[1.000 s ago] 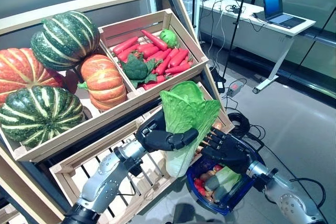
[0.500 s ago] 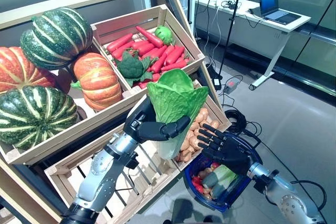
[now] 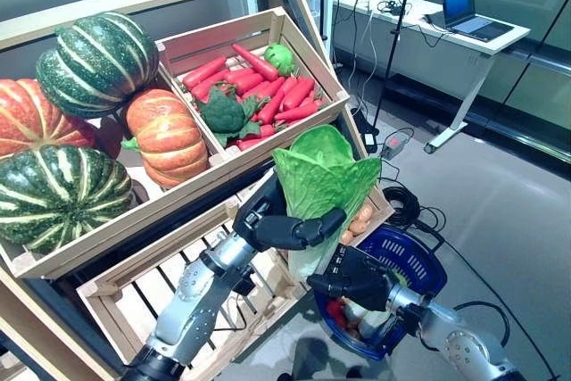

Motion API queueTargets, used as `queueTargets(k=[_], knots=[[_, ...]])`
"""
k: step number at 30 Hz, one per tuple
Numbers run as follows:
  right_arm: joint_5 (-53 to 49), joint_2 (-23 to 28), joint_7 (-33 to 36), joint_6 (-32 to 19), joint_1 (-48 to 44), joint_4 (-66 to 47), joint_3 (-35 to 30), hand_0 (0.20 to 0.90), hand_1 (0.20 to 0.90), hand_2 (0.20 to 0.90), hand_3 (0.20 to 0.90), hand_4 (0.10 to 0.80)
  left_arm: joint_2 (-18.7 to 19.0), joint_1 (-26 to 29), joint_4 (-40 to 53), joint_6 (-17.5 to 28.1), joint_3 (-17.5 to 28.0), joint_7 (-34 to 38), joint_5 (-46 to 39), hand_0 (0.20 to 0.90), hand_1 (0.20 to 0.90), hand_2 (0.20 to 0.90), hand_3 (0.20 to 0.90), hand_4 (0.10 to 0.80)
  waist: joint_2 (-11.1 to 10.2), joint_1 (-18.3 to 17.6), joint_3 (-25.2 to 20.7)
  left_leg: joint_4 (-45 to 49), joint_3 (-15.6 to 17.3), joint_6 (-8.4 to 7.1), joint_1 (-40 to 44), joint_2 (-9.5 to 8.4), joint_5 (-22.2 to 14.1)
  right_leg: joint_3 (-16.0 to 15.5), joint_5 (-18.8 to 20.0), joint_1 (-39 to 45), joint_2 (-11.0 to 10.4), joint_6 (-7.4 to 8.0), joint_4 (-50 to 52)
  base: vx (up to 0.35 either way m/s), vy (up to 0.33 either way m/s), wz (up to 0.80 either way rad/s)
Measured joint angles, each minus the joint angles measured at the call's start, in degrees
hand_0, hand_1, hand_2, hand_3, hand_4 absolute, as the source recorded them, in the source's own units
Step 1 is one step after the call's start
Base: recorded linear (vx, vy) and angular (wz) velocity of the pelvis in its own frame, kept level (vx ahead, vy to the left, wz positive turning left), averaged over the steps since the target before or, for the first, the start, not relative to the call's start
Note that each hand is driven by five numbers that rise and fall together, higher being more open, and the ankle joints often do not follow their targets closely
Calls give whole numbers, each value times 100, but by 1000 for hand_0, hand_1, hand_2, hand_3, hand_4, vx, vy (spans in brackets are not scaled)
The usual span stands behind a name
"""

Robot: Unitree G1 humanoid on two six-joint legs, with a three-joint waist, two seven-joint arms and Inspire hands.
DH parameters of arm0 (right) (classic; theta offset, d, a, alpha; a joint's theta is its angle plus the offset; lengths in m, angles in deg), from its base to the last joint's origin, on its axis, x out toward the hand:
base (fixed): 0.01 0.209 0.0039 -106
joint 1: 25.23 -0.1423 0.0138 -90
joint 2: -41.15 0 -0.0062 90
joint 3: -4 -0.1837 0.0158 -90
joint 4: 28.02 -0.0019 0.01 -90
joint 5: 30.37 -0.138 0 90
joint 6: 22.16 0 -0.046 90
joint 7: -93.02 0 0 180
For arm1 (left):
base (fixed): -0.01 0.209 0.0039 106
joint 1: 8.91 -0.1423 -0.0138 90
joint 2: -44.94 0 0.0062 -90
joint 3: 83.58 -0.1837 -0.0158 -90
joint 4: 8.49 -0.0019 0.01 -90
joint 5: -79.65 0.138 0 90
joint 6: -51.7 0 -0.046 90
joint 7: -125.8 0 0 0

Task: Put vegetables into the basket

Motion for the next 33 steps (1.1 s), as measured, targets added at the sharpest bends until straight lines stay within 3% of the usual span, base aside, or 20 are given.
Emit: queueTargets(k=[9, 28, 29, 30, 33], knots=[[2, 17, 48, -121, -173, -1, 172, 900, 900, 900, 900, 800, -100, 154, -2, -444, -188, -258, -561, 300, 300, 300, 300, 400, 4, -3, 2, 0, 11, 0, 0, 0, 0, 11, 0, -7, 2, 1, 0, 0, 0, 0], [49, 321, 75, -238, -126, -1, 433, 900, 900, 900, 900, 800, -55, 181, -35, -1294, -180, -331, -511, 300, 300, 300, 300, 400, 9, -7, 0, 0, 15, 0, -2, 1, 0, 20, 1, -7, 2, 0, 1, 0, 0, 0], [49, 321, 74, -239, -112, -1, 434, 472, 472, 472, 472, 515, -55, 182, -42, -1321, -179, -355, -472, 300, 300, 300, 300, 400, 11, -7, -1, 0, 15, 0, -2, 1, 0, 20, 1, -7, 2, 0, 1, 0, 0, 0], [49, 322, 74, -239, -92, -1, 434, 300, 300, 300, 300, 400, -54, 192, -42, -1333, -179, -383, -412, 300, 300, 300, 300, 400, 11, -7, -1, 0, 15, 0, -2, 1, 0, 20, 1, -7, 2, 0, 1, 0, 0, 0], [49, 319, 34, -248, -30, -2, 458, 300, 300, 300, 300, 400, -16, 226, -79, -1359, -179, -476, -322, 300, 300, 300, 300, 400, 15, -9, -1, 0, 15, 0, -3, 1, 0, 19, 1, -7, 2, 0, 2, 0, 0, 0]])
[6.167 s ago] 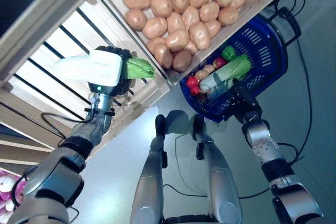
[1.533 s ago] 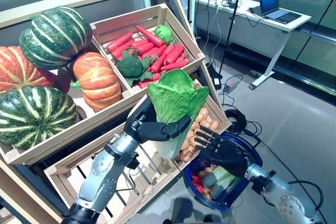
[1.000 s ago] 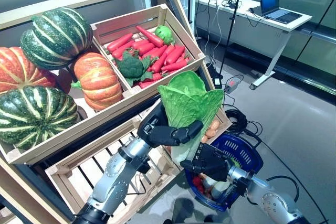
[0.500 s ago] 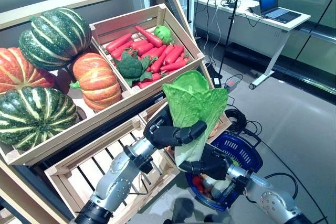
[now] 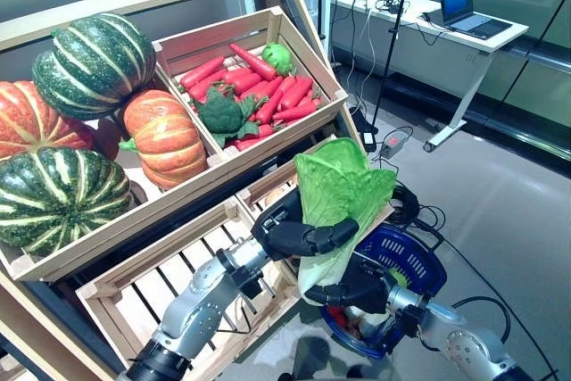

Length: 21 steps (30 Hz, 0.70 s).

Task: Put vegetables into the basket

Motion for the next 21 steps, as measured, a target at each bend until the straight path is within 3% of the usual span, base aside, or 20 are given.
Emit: queueTargets(k=[10, 11, 12, 21], knots=[[202, 107, -83, -284, 53, -31, 145, 300, 300, 300, 300, 400, -13, 85, -60, -165, -17, -33, -202, 302, 302, 302, 302, 402, 9, -10, 0, 0, 0, 0, -12, 1, 0, 0, 0, -12, 0, 0, 1, 0, 0, 0], [202, 108, -83, -285, 55, -31, 145, 300, 300, 300, 300, 400, -11, 87, -60, -164, -20, -33, -202, 547, 547, 547, 547, 565, 10, -10, 0, 0, 0, 0, -12, 1, 0, -1, 0, -12, 0, 0, 1, 0, 0, 0], [202, 108, -83, -287, 59, -31, 145, 300, 300, 300, 300, 400, -8, 87, -60, -164, -20, -33, -202, 900, 900, 900, 900, 800, 10, -10, 0, 0, 0, 0, -12, 1, 0, -1, 0, -12, 0, 0, 1, 0, 0, 0], [178, 64, -50, -364, 71, -31, 131, 300, 300, 300, 300, 400, 51, 86, -60, -79, 56, 54, -86, 900, 900, 900, 900, 800, 10, -3, 1, 0, 0, 0, -12, 2, 0, -4, 0, -10, 0, 0, 0, 0, 0, 0]])
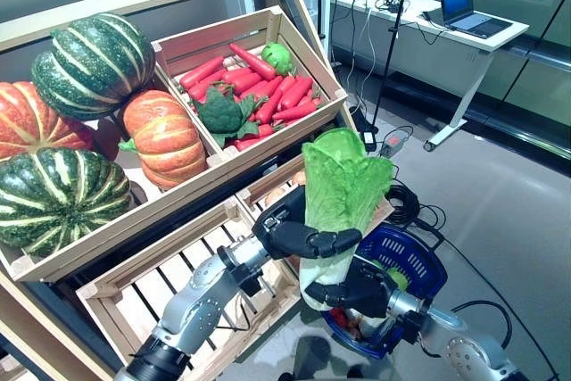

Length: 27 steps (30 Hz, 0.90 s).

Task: Put vegetables into the basket

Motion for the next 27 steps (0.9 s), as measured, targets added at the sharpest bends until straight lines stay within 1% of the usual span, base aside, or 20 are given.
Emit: queueTargets(k=[2, 4, 8, 9, 10, 13, 15, 17, 18, 19, 21, 24, 27], knots=[[0, -25, 4, 0, 63, 0, -97, 300, 300, 300, 300, 400, 18, 0, 0, 27, 49, 133, 2, 900, 900, 900, 900, 800, 0, 0, 0, 0, -1, 0, 0, 1, -1, -3, -1, 1, 0, -1, 0, 25, -6, 0], [0, -198, 177, 0, 144, 0, -354, 300, 300, 300, 300, 400, 15, -64, 10, 84, 47, 316, 116, 900, 900, 900, 900, 800, 1, 7, 1, 0, 1, 2, 2, 1, -3, -4, -2, 2, -1, -2, 0, 73, -14, 0], [-5, -442, 583, -41, 277, 46, -1017, 300, 300, 300, 300, 400, 13, -460, 23, 373, 212, 870, 724, 900, 900, 900, 900, 800, 10, 2, 9, 0, 1, 1, 1, 0, -7, -4, -3, 0, -1, -2, -1, 57, -21, 0], [-7, -459, 708, -90, 360, 49, -1240, 300, 300, 300, 300, 400, 8, -628, 24, 481, 366, 1079, 946, 900, 900, 900, 900, 800, 17, 4, 16, -1, 0, -1, -2, 1, -9, -5, -6, -2, 0, -6, -1, 84, -36, 1], [-6, -517, 756, -118, 532, 51, -1541, 300, 300, 300, 300, 400, -10, -860, 28, 580, 684, 1182, 1158, 900, 900, 900, 900, 800, 22, 8, 25, -1, -4, -8, -8, 7, -17, -8, -15, -6, 6, -16, -1, 101, -45, 1], [-1, -544, 964, -178, 934, 57, -1990, 300, 300, 300, 300, 400, -26, -1282, 39, 845, 1438, 1521, 1405, 900, 900, 900, 900, 800, 29, 8, 83, -1, -12, -19, -18, 19, -30, -12, -28, -15, 19, -24, -1, 38, -19, 0], [5, -525, 1078, -194, 1122, 125, -2086, 300, 300, 300, 300, 400, -26, -1362, 48, 1000, 1750, 1744, 1521, 900, 900, 900, 900, 800, 30, 18, 108, -1, -20, -20, -94, 20, -30, -15, -37, -84, 22, -15, 1, -83, -33, 2], [20, -527, 1199, -270, 1167, 267, -2070, 300, 300, 300, 300, 400, -22, -1370, 47, 1248, 1877, 2006, 1621, 900, 900, 900, 900, 800, 28, 23, 125, 1, -19, -27, -264, 17, -13, -9, -28, -253, 21, 4, 16, -303, -35, 1], [20, -528, 1416, -441, 1126, 438, -2024, 300, 300, 300, 300, 400, -16, -1344, 47, 1501, 1881, 2306, 1741, 900, 900, 900, 900, 800, 26, 24, 156, 6, -19, -21, -479, 8, 36, -5, 14, -496, 13, -7, 54, -385, -11, -2], [16, -547, 1598, -551, 1036, 583, -2014, 300, 300, 300, 300, 400, -15, -1303, 47, 1615, 1880, 2516, 1799, 900, 900, 900, 900, 800, 23, 23, 224, 10, -14, -13, -629, 1, 79, 1, 73, -636, 10, -2, 49, -395, -13, -1], [10, -669, 2050, -931, 633, 1054, -2040, 300, 300, 300, 300, 400, -21, -1053, -85, 1869, 1872, 3052, 1842, 900, 900, 900, 900, 800, 26, 8, 541, 58, -6, -1, -949, -15, 178, 10, 184, -950, -1, -13, 58, -273, -10, -3], [-9, -803, 2918, -1359, -215, 1684, -2047, 300, 300, 300, 300, 400, -38, -382, -449, 1984, 1751, 3906, 1909, 900, 900, 900, 900, 800, 65, 4, 1142, 129, 3, -14, -1338, -18, 293, 11, 330, -1320, 1, -42, 84, -202, -22, -3], [-260, -905, 3429, -1577, -982, 2181, -2165, 300, 300, 300, 300, 400, -191, 157, -719, 2005, 1596, 4378, 2151, 900, 900, 900, 900, 800, 111, 26, 1752, 315, -15, -36, -1665, -1, 309, -5, 404, -1600, 19, -88, 176, -168, -40, 1]])
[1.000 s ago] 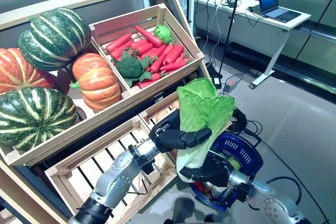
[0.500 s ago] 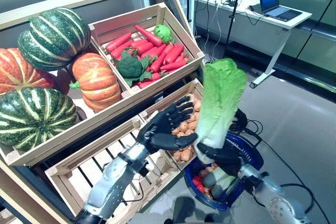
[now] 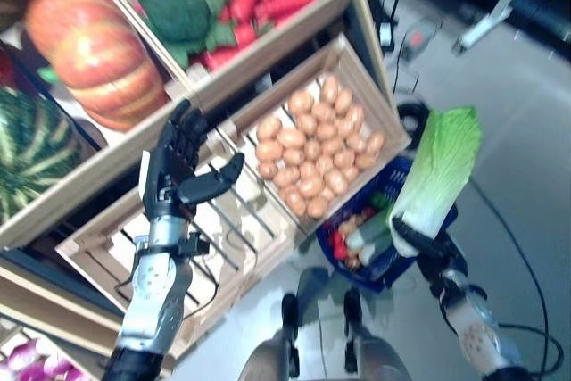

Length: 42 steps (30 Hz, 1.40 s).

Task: Put vegetables into the basket

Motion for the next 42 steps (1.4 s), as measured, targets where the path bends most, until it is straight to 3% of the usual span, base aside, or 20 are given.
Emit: queueTargets(k=[5, 10, 18, 24, 32, 33, 34, 35, 42], knots=[[-623, 9, 353, -307, -1245, 744, -210, 300, 300, 300, 300, 400, -42, 917, -59, 4, -569, 237, 325, 900, 900, 900, 900, 800, 42, 86, 862, 421, -57, -21, -738, 5, -12, -16, -11, -725, -8, -39, 413, -169, -23, 2], [-1057, -85, 571, -365, -2169, 1632, -219, 300, 300, 300, 300, 400, -170, 1511, -349, 6, -1041, 384, 426, 900, 900, 900, 900, 800, 40, 216, 994, 717, -90, -23, -1485, -1, -10, -35, -60, -1526, -33, -97, 855, -100, -12, 3], [-1664, -99, 578, -386, -3010, 2312, -227, 300, 300, 300, 300, 400, -377, 1963, -347, 582, -1202, 433, 472, 900, 900, 900, 900, 800, 39, 359, 993, 916, -358, -92, -2346, -92, 119, -155, -337, -2599, -155, -161, 1692, -41, -17, 15], [-1789, -214, 568, -327, -3568, 2442, -32, 300, 300, 300, 300, 400, -859, 2141, -325, 1010, -1231, -645, -1209, 900, 900, 900, 900, 800, 36, 484, 994, 1087, -443, -135, -2826, -116, 152, -185, -450, -3138, -209, -215, 2073, -45, -7, 10], [-1815, -353, 768, -126, -4295, 3060, -6, 300, 300, 300, 300, 400, -1035, 2175, -496, 1004, -1694, -1135, -1921, 900, 900, 900, 900, 800, 36, 444, 993, 1161, -525, -110, -3050, -213, 165, -160, -466, -3375, -275, -175, 2180, -23, 10, 3], [-1816, -350, 820, -97, -4352, 3091, -8, 446, 446, 446, 446, 497, -1068, 2188, -535, 1003, -1722, -1150, -1953, 900, 900, 900, 900, 800, 36, 446, 993, 1171, -524, -109, -3097, -216, 167, -157, -464, -3420, -283, -174, 2182, 0, 0, 0], [-1826, -346, 850, -24, -4415, 3170, -12, 707, 707, 707, 707, 671, -1088, 2193, -574, 997, -1741, -1170, -1954, 900, 900, 900, 900, 800, 36, 449, 993, 1177, -525, -109, -3127, -214, 168, -159, -462, -3446, -288, -174, 2182, 0, 0, 0], [-1886, -340, 888, 69, -4473, 3264, -12, 900, 900, 900, 900, 800, -1105, 2191, -597, 989, -1755, -1183, -1955, 900, 900, 900, 900, 800, 36, 450, 993, 1176, -525, -109, -3141, -213, 168, -158, -462, -3458, -287, -174, 2182, 0, 0, 0], [-2597, -311, 1287, 252, -4479, 3500, -77, 900, 900, 900, 900, 800, -1090, 2180, -597, 989, -1755, -1329, -2004, 900, 900, 900, 900, 800, 37, 463, 993, 1171, -526, -109, -3143, -210, 168, -156, -465, -3461, -262, -178, 2176, -2, -10, 0]])
